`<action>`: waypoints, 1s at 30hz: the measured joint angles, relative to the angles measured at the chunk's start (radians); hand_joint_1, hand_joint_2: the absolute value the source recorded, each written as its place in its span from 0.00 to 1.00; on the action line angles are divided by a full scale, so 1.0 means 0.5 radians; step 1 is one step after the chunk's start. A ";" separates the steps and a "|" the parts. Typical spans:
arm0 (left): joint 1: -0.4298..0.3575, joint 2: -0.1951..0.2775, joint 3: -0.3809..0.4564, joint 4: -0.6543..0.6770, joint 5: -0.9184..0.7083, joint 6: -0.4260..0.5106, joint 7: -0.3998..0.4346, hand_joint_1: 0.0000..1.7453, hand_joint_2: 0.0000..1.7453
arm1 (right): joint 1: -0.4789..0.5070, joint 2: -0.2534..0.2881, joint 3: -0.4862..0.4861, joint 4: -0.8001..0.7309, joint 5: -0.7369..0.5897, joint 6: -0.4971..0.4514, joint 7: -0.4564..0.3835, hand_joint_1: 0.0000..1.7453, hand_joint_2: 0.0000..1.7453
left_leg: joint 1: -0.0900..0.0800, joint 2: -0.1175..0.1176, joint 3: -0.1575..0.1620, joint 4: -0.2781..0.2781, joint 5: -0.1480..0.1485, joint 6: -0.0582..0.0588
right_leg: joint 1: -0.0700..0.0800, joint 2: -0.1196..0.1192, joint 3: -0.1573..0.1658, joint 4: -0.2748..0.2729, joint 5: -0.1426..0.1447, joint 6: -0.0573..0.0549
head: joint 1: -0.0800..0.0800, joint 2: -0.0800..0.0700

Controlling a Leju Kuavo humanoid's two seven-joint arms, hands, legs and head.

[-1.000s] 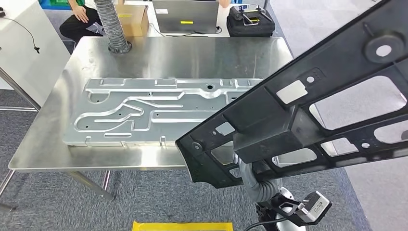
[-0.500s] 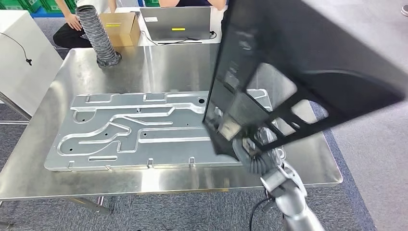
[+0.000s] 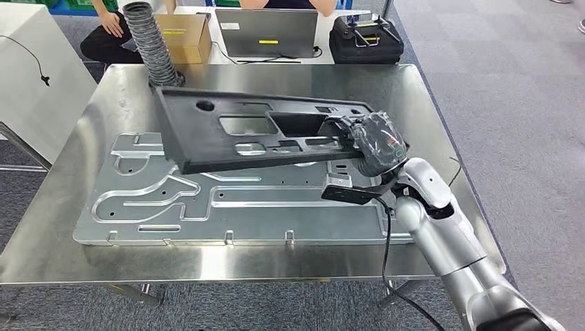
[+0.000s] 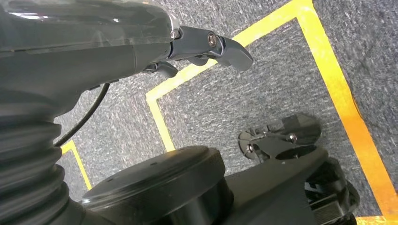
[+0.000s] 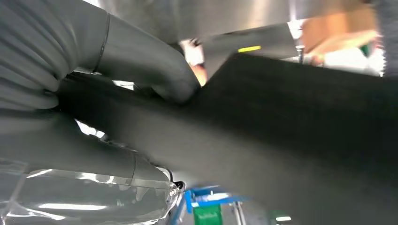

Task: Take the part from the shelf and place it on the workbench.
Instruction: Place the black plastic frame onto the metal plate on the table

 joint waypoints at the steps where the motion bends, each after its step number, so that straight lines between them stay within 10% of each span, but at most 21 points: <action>1: -0.001 0.000 -0.004 0.000 -0.001 -0.003 -0.001 0.00 1.00 | -0.046 -0.011 0.029 0.053 0.049 -0.021 0.011 1.00 1.00 | -0.003 -0.003 0.005 0.004 -0.009 -0.008 | 0.003 -0.003 0.062 -0.135 0.057 -0.004 | 0.000 0.000; 7: -0.008 0.001 -0.025 -0.001 -0.005 -0.009 -0.004 0.00 1.00 | -0.252 -0.041 0.186 0.404 0.280 -0.111 0.053 1.00 1.00 | -0.011 0.001 -0.002 0.040 -0.062 -0.067 | 0.008 -0.001 0.145 -0.313 0.068 -0.070 | 0.000 0.000; 11: -0.017 0.001 -0.028 -0.001 0.006 -0.007 -0.008 0.00 1.00 | -0.365 -0.039 0.274 0.670 0.321 -0.117 0.046 1.00 1.00 | -0.006 0.004 -0.232 0.494 -0.257 -0.086 | 0.012 -0.005 0.165 -0.324 0.059 -0.105 | 0.000 0.000; 13: -0.026 0.001 -0.028 -0.001 0.011 -0.005 -0.011 0.00 1.00 | -0.400 -0.026 0.319 0.822 0.332 -0.124 0.037 1.00 1.00 | -0.006 0.005 -0.297 0.586 -0.236 -0.085 | 0.017 -0.004 0.176 -0.322 0.050 -0.107 | 0.000 0.000; 17: -0.016 0.005 -0.028 -0.001 0.014 0.007 -0.013 0.00 1.00 | -0.440 0.020 0.383 1.075 0.336 -0.161 0.024 1.00 1.00 | -0.010 0.003 -0.121 0.143 0.028 -0.057 | 0.026 0.006 0.197 -0.308 0.025 -0.090 | 0.000 0.000; 22: -0.004 0.006 -0.031 -0.001 0.013 0.014 -0.022 0.00 1.00 | -0.450 0.089 0.438 1.315 0.343 -0.192 0.064 1.00 1.00 | -0.007 0.001 -0.075 0.016 0.043 -0.016 | 0.030 0.006 0.175 -0.291 0.010 -0.038 | 0.000 0.000; 25: -0.013 0.006 -0.038 -0.001 0.006 0.013 -0.023 0.00 1.00 | -0.437 0.125 0.457 1.419 0.347 -0.212 0.101 1.00 1.00 | -0.001 0.003 -0.063 -0.005 0.051 0.008 | 0.021 0.004 0.045 -0.017 -0.129 -0.008 | 0.000 0.000; 27: -0.015 0.006 -0.042 -0.001 0.001 0.011 -0.020 0.00 1.00 | -0.406 0.142 0.469 1.483 0.350 -0.229 0.118 0.50 0.50 | -0.002 0.001 -0.062 -0.003 0.048 0.013 | 0.014 0.004 -0.080 0.219 -0.202 0.004 | 0.000 0.000; 29: -0.013 0.006 -0.044 -0.001 -0.008 0.010 -0.013 0.00 1.00 | -0.380 0.155 0.479 1.524 0.349 -0.246 0.125 0.00 0.00 | -0.002 -0.002 -0.058 0.002 0.042 0.011 | 0.010 0.003 -0.091 0.202 -0.140 0.005 | 0.000 0.000; 30: -0.014 0.006 -0.048 -0.001 -0.013 0.013 -0.005 0.00 1.00 | -0.376 0.161 0.481 1.537 0.348 -0.255 0.125 0.00 0.00 | -0.002 -0.003 -0.054 0.006 0.036 0.006 | 0.010 0.002 -0.037 0.077 -0.063 0.001 | 0.000 0.000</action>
